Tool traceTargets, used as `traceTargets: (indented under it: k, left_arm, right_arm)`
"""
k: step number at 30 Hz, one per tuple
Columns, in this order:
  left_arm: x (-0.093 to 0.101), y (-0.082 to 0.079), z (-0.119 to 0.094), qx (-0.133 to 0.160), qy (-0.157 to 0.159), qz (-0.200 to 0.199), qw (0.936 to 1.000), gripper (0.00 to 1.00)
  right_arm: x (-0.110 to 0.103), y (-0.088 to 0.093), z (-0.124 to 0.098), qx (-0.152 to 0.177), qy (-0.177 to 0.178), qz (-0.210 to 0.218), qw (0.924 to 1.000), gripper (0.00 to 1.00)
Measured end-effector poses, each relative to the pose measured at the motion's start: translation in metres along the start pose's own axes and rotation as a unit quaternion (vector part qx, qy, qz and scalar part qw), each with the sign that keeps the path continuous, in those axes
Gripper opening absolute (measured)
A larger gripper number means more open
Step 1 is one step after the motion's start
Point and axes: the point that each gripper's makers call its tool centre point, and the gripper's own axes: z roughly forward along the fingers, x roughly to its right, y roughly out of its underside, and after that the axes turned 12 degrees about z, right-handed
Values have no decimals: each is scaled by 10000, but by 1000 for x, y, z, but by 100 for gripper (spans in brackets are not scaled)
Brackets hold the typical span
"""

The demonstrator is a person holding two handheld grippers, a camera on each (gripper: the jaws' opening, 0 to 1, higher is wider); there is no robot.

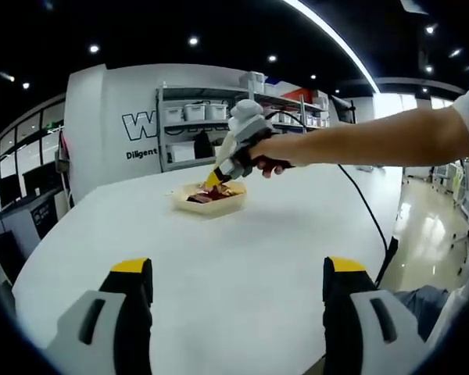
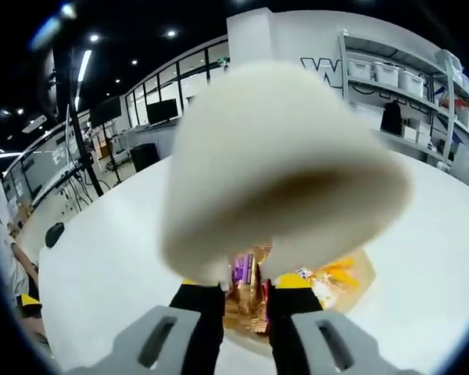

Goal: Place the target food into the container with the food tongs after gripping and lifting it, then release it inside without dropping or visibly crushing the food.

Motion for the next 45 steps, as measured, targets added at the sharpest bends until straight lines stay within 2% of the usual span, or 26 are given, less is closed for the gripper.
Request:
traceTargets:
  k: [9,14,24,33,40,45]
  left_arm:
    - [-7,9,-3,-55,-52,-23,10000,89]
    - [-12,13,-5,-62,-103,-91,9999,89]
    - [-10,15,-7,-69,-97,-100,9999,89]
    - [-13,12,-10,-12,-141,-138,9998,89]
    - [-7,9,-9,3,-99,-122,9999,89]
    - [-5,6,-9,32,-84,-100,9999,89]
  right_arm:
    - [8,10,8,-17,142,-20,9999,15]
    - [7,13,8,54,92,125,9999,15]
    - [10,12,13,63,58,256,9996,18]
    - [11,7,0,196,67,356,9992,19]
    - [14,-2,-7,310,74,402,9987,18]
    - [17,-2,-16,316,78,431,9985,17]
